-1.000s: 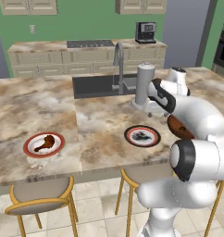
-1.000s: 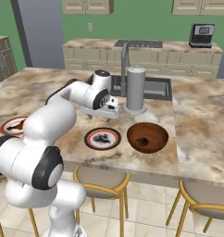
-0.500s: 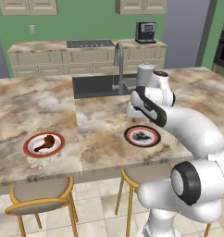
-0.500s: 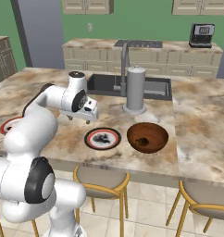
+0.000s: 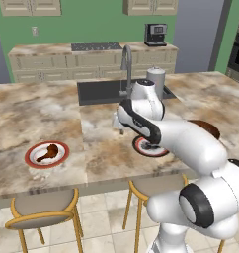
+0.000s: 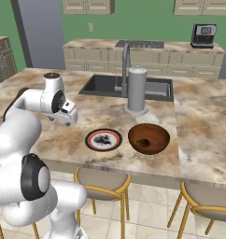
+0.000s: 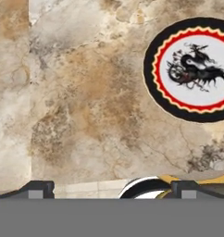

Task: Pick the chicken drumstick and sweet potato from their plates and place them in the bowl. Then put the bowl in the fridge.

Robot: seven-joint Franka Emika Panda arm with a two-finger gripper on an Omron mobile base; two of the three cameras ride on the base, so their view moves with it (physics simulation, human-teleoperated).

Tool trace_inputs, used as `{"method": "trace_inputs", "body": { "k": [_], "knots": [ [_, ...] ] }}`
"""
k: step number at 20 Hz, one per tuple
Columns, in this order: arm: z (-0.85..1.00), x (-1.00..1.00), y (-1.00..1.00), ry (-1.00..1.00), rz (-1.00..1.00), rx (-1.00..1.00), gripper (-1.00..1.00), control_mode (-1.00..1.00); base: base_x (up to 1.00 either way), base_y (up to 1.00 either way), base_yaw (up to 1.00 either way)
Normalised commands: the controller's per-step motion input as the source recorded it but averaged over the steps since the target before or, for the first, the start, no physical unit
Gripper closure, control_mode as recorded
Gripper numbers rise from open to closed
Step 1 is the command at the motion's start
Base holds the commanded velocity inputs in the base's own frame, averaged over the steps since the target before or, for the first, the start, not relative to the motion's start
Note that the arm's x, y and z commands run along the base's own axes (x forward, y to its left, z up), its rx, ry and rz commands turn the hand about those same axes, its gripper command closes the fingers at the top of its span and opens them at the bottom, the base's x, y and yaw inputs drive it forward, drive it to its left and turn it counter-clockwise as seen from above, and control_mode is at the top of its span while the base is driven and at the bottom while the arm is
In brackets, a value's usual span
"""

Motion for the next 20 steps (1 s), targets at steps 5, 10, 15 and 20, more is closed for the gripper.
{"method": "trace_inputs", "body": {
  "k": [5,10,15,20],
  "knots": [
    [-0.02,0.00,0.78,0.00,-0.14,0.00,-1.00,-1.00,0.00,0.00,0.00],
    [-0.04,0.00,0.85,0.00,-0.05,0.00,-1.00,-1.00,0.00,0.00,0.00],
    [-0.13,0.01,0.83,0.05,-0.08,0.00,-1.00,-1.00,0.00,0.00,0.00],
    [-0.23,0.04,0.70,0.04,-0.09,0.03,-1.00,-1.00,0.00,0.00,0.00]
  ]
}}
